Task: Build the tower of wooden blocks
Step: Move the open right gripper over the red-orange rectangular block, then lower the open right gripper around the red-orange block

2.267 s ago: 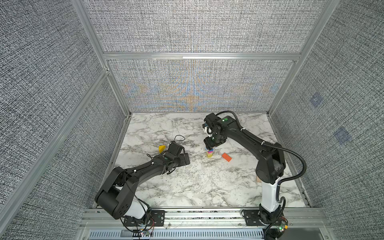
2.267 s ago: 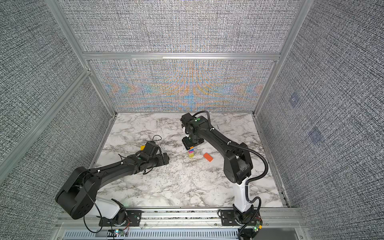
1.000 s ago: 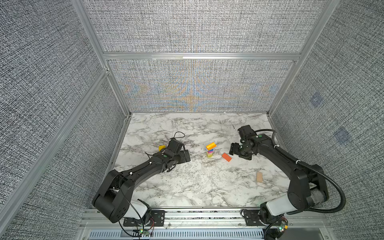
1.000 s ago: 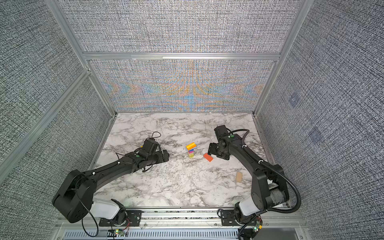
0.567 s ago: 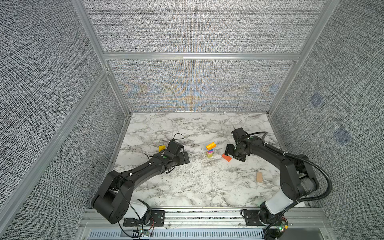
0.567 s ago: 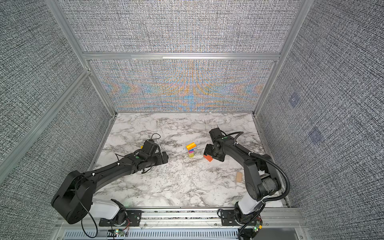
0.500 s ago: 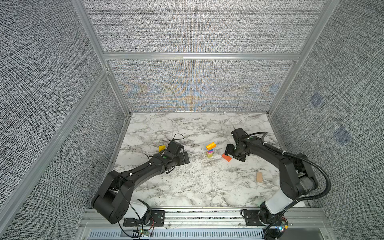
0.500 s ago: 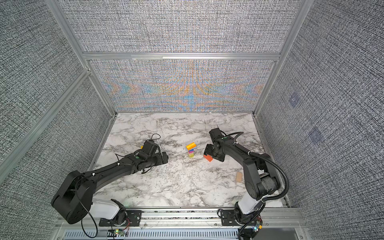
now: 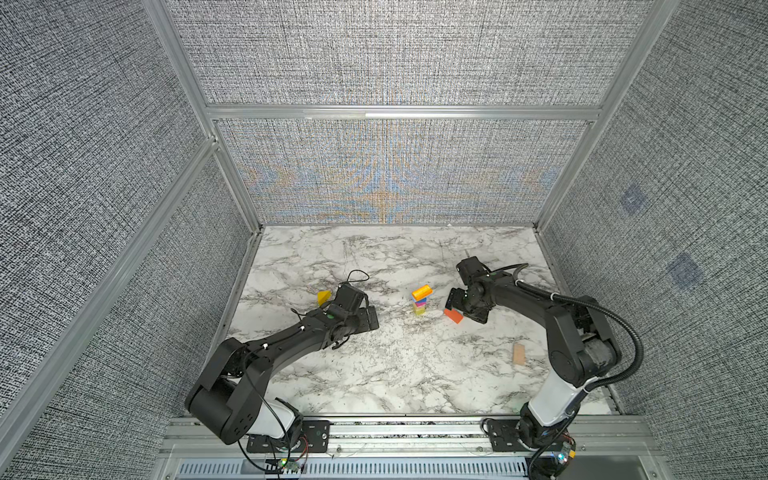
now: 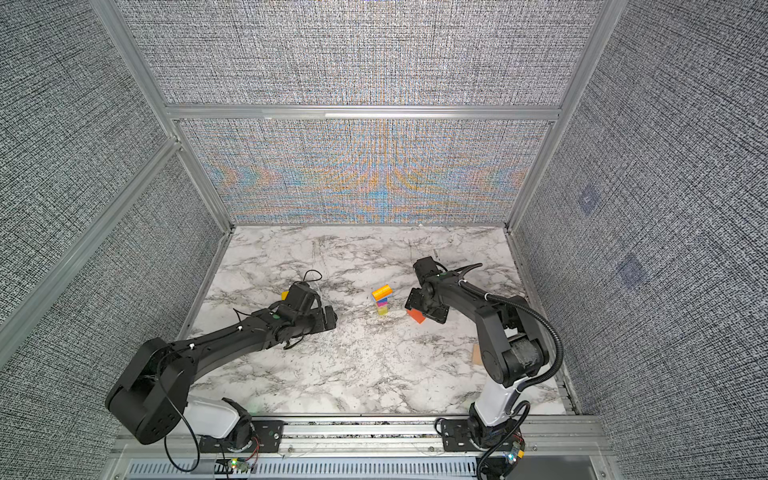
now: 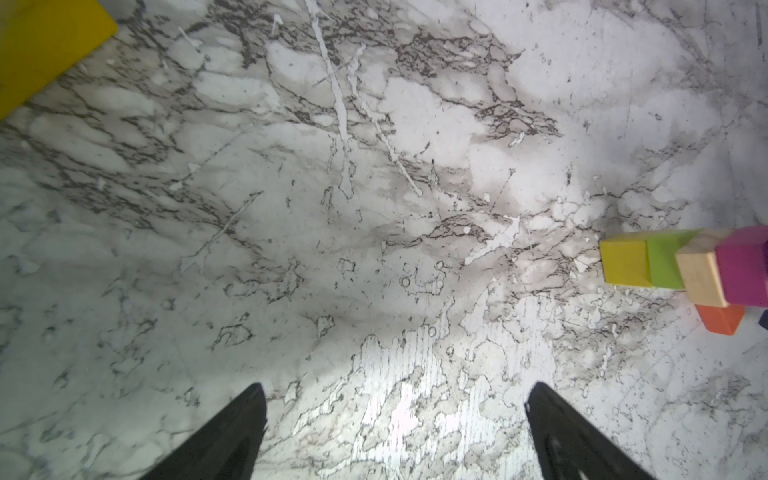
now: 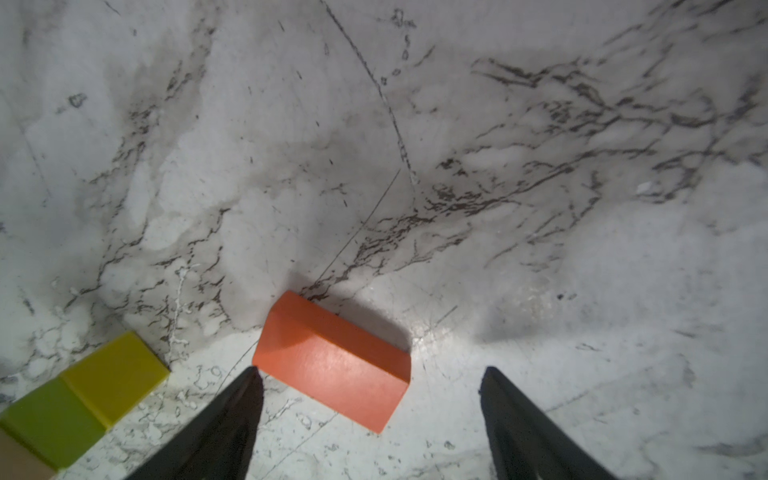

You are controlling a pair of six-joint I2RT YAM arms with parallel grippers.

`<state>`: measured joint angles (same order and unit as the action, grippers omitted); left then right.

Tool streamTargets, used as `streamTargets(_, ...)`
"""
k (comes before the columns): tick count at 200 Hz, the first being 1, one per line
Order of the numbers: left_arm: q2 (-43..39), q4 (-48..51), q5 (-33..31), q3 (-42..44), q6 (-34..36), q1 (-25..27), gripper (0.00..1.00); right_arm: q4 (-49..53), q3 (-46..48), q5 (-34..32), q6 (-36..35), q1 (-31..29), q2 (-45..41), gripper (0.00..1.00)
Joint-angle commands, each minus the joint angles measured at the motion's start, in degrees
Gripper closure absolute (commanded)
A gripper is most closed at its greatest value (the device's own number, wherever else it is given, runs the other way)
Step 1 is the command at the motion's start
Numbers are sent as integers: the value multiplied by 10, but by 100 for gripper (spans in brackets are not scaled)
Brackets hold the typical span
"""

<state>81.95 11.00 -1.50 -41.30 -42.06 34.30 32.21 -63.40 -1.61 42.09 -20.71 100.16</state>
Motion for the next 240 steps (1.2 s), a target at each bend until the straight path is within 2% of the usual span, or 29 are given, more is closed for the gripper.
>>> streamTargets(1,0,-13,1,2,3,0,2,-2,-6,-13,14,-3,5,15)
streamTargets(96,0,-26,2,10,6,0,2,-4,-21,-31,37,-11,30,15)
streamTargets(240,3,-29,3,11,6,0,2,10,-34,-28,30,-21,45,18)
